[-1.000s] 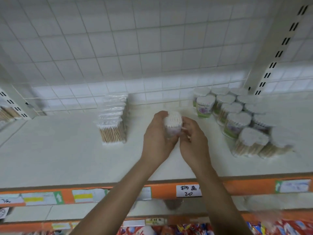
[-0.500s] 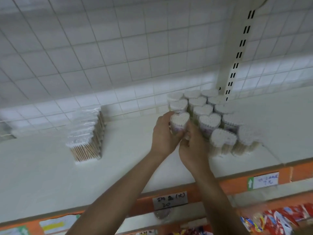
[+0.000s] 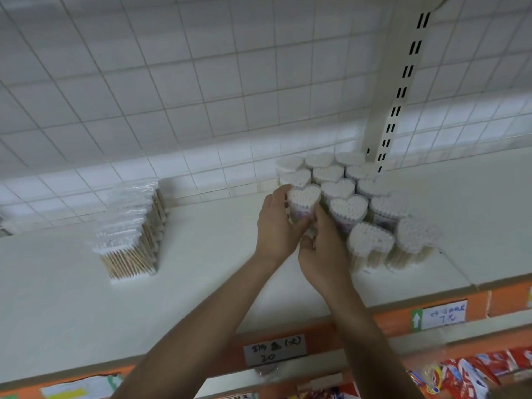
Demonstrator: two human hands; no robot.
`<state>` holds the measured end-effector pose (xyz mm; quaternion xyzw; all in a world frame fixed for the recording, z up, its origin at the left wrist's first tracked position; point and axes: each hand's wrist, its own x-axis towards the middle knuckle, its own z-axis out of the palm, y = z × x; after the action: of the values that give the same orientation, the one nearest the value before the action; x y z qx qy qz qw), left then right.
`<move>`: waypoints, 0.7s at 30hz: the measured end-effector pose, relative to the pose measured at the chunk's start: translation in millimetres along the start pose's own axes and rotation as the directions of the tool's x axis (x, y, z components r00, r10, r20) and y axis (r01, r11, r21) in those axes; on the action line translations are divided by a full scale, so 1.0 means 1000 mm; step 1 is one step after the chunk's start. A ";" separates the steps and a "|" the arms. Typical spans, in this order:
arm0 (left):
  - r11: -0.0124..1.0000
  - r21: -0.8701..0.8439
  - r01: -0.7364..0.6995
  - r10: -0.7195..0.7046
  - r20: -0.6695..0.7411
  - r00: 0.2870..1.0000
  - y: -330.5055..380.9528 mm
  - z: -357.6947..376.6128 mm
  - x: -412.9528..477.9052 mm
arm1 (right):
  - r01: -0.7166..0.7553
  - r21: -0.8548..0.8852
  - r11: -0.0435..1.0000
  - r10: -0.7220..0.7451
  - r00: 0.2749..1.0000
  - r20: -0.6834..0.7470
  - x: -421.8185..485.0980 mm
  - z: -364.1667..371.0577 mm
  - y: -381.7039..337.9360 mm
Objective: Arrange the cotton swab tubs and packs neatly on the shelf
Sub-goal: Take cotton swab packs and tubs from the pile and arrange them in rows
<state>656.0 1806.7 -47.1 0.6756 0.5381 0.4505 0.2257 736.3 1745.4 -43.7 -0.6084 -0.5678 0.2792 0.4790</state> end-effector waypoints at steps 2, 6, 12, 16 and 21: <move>1.000 0.007 0.002 -0.002 -0.009 1.000 0.001 0.001 0.001 | 0.001 0.003 1.000 -0.001 1.000 -0.003 0.002 -0.001 0.001; 1.000 0.024 0.008 -0.008 -0.022 1.000 0.001 0.001 0.001 | 0.000 -0.003 1.000 0.000 1.000 -0.011 0.004 -0.001 0.002; 0.999 0.030 0.019 -0.019 -0.010 1.000 0.003 0.000 -0.001 | -0.010 -0.021 1.000 0.010 1.000 -0.001 0.004 0.001 0.003; 0.998 0.049 0.043 -0.044 0.018 0.999 0.004 -0.003 -0.004 | -0.027 -0.037 0.999 0.027 1.000 -0.007 0.002 0.002 0.003; 0.992 0.110 0.059 -0.064 0.050 0.997 0.007 -0.012 -0.007 | -0.040 -0.055 0.998 0.040 0.999 -0.018 -0.003 0.002 0.000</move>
<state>649.0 1796.1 -38.1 0.6817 0.5761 0.3954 0.2168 733.9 1743.5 -45.3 -0.6349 -0.5589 0.2679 0.4612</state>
